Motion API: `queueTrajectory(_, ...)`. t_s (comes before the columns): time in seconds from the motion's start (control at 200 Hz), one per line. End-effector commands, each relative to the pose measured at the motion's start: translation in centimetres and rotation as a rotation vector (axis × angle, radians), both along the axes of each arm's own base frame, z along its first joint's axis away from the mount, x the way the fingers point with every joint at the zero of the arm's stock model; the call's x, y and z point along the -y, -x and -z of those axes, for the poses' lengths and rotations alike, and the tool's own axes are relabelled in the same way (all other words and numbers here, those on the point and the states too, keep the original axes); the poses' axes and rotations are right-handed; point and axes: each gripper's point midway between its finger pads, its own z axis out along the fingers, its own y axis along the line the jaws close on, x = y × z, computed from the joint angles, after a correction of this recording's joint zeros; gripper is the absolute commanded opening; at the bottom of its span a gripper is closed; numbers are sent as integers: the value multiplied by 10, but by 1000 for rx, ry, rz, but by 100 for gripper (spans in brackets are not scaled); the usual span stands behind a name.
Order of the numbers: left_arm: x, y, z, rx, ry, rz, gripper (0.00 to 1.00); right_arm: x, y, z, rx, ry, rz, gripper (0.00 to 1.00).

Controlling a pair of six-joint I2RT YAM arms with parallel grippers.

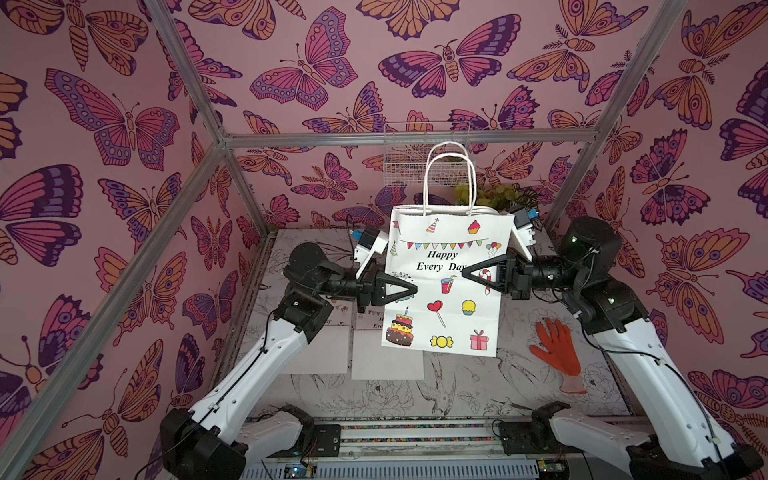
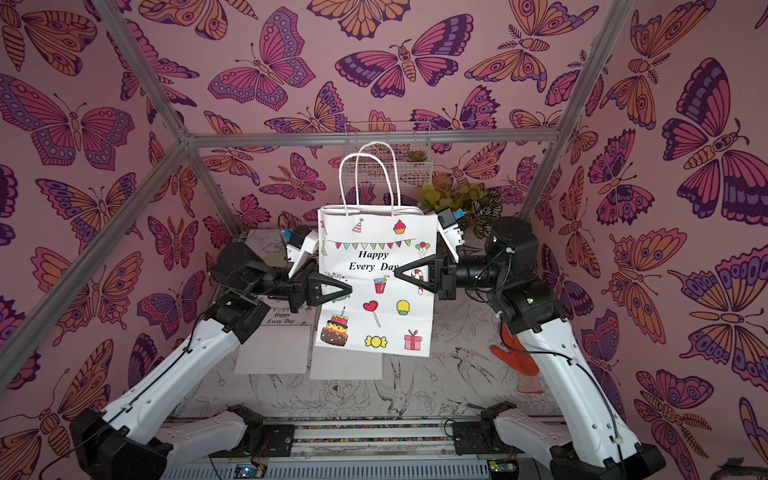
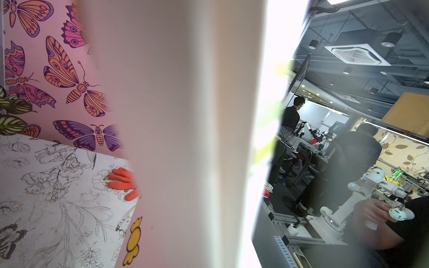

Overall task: Put away the paper bag
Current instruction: Press the paper bag.

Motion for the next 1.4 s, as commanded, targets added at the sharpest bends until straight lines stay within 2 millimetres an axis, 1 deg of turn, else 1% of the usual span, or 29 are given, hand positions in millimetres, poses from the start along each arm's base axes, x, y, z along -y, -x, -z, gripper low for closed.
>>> queueTrajectory(0.0,0,6,-5,44,14,17,0,2,-1,2,14,1,22,7)
queueTrajectory(0.075,1,3,-5,37,12,11,0,3,-1,6,8,4,31,12)
queueTrajectory(0.155,0,2,-5,36,14,-1,0,3,0,11,3,8,39,22)
queueTrajectory(0.26,-1,0,-5,34,13,-16,0,6,4,17,-8,11,45,39)
queueTrajectory(0.345,-4,-1,-4,36,9,-32,0,7,6,25,-24,12,61,57)
queueTrajectory(0.39,-5,-1,-4,36,7,-40,0,8,8,28,-27,10,63,64)
queueTrajectory(0.456,-6,-2,-4,37,6,-46,0,9,11,33,-36,5,63,69)
queueTrajectory(0.516,-6,-2,-5,37,7,-48,0,9,13,36,-39,3,60,70)
queueTrajectory(0.546,-6,-2,-5,36,7,-50,0,9,13,37,-43,4,59,69)
queueTrajectory(0.561,-6,-3,-5,34,7,-51,0,9,13,38,-46,5,59,66)
queueTrajectory(0.716,-6,-3,-5,32,7,-54,0,8,14,41,-53,12,56,28)
queueTrajectory(0.781,-6,-4,-5,32,7,-57,0,8,14,40,-50,12,58,15)
queueTrajectory(0.896,-6,-3,-5,34,7,-57,0,10,15,40,-43,20,70,0)
queueTrajectory(0.986,-6,-3,-4,30,4,-54,0,11,15,41,-37,34,82,0)
queueTrajectory(1.016,-6,-2,-3,32,3,-48,4,11,15,41,-36,37,83,0)
queueTrajectory(1.081,-7,-1,-3,31,1,-42,21,11,17,40,-35,37,77,0)
queueTrajectory(1.121,-8,-1,-3,34,3,-48,35,11,18,40,-33,36,73,0)
queueTrajectory(1.161,-9,-3,-8,44,13,-73,44,11,19,40,-34,38,66,0)
queueTrajectory(1.191,-10,-4,-11,54,22,-97,49,11,20,41,-37,43,62,0)
queueTrajectory(1.251,-13,-3,-17,84,42,-134,52,11,21,45,-44,61,58,0)
queueTrajectory(1.392,-25,-1,-31,167,96,-255,52,13,26,58,-65,101,46,0)
